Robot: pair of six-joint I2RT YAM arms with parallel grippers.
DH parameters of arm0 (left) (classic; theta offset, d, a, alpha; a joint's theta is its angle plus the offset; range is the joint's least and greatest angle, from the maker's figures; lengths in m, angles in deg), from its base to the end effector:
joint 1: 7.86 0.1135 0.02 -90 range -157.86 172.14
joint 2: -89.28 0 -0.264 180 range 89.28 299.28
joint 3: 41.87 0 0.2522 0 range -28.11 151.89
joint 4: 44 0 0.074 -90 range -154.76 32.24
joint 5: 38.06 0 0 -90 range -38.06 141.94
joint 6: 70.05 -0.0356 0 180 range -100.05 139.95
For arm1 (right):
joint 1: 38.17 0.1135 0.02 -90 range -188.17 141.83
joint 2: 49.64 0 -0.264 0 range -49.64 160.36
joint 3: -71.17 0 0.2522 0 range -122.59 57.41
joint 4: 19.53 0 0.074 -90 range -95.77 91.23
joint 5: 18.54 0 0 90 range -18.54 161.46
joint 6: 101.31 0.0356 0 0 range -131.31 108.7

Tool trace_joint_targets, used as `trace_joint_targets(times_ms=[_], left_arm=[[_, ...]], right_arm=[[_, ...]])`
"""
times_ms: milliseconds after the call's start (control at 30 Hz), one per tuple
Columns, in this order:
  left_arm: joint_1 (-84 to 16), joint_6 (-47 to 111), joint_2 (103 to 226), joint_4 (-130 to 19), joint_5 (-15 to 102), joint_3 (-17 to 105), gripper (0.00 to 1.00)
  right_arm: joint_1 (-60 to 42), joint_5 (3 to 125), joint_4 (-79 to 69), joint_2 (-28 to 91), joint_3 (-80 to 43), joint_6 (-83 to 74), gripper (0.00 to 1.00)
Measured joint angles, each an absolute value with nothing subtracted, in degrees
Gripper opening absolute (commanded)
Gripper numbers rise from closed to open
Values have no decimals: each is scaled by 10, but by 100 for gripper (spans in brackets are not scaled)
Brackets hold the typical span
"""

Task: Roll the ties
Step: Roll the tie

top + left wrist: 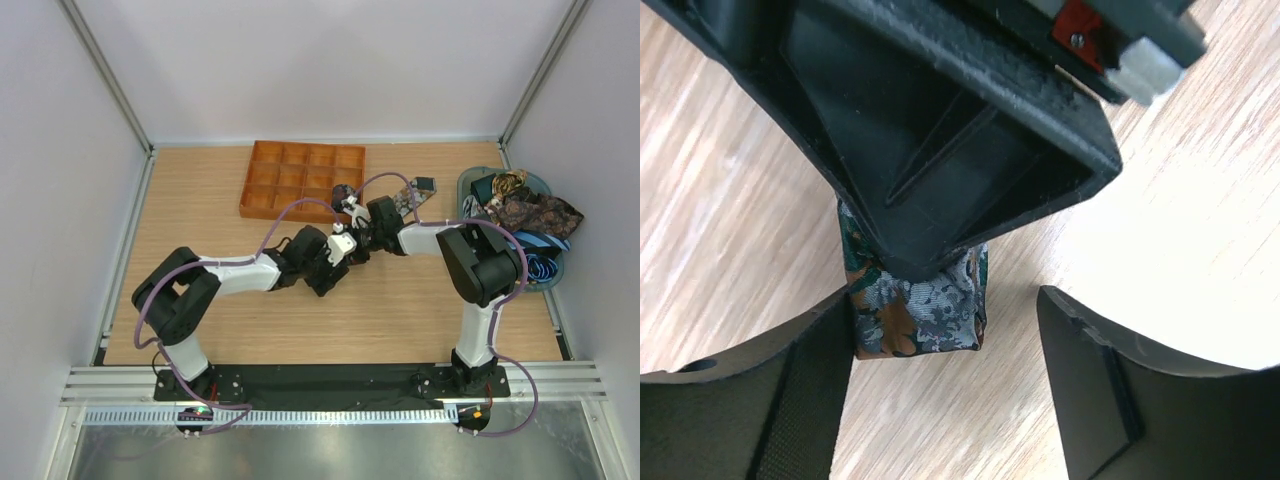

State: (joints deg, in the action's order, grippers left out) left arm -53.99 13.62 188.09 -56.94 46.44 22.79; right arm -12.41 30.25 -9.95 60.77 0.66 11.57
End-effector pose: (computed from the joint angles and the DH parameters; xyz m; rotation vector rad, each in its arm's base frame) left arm 0.2357 -0.2501 0.1527 1.1167 2.1626 -0.4354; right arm 0.3240 0.1824 0.1225 -0.4112 2.5001 1.2413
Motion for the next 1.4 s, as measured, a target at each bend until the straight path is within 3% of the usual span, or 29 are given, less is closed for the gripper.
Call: trace_joint_targets(times_ms=[200, 333, 667, 767, 800, 967, 1200, 1400], left_arm=[[-540, 129, 1881, -581, 479, 252, 78], [-540, 118, 1881, -581, 487, 264, 76], [-540, 115, 1936, -596, 483, 302, 62], [-540, 115, 1944, -598, 477, 312, 43], [-540, 113, 1946, -602, 476, 315, 35], [-542, 93, 1950, -612, 476, 323, 24], [-546, 90, 1950, -620, 478, 326, 20], [-546, 101, 1959, -643, 478, 344, 17]], right_arm=[[-124, 304, -98, 608, 5, 115, 17], [-124, 304, -98, 608, 5, 113, 17], [-124, 304, -98, 608, 5, 113, 17], [-125, 305, -99, 608, 5, 113, 18], [-126, 305, -98, 608, 5, 114, 19], [-130, 299, -95, 607, 7, 116, 27], [-130, 320, -108, 587, 28, 116, 49], [-138, 346, -122, 560, 53, 117, 55]])
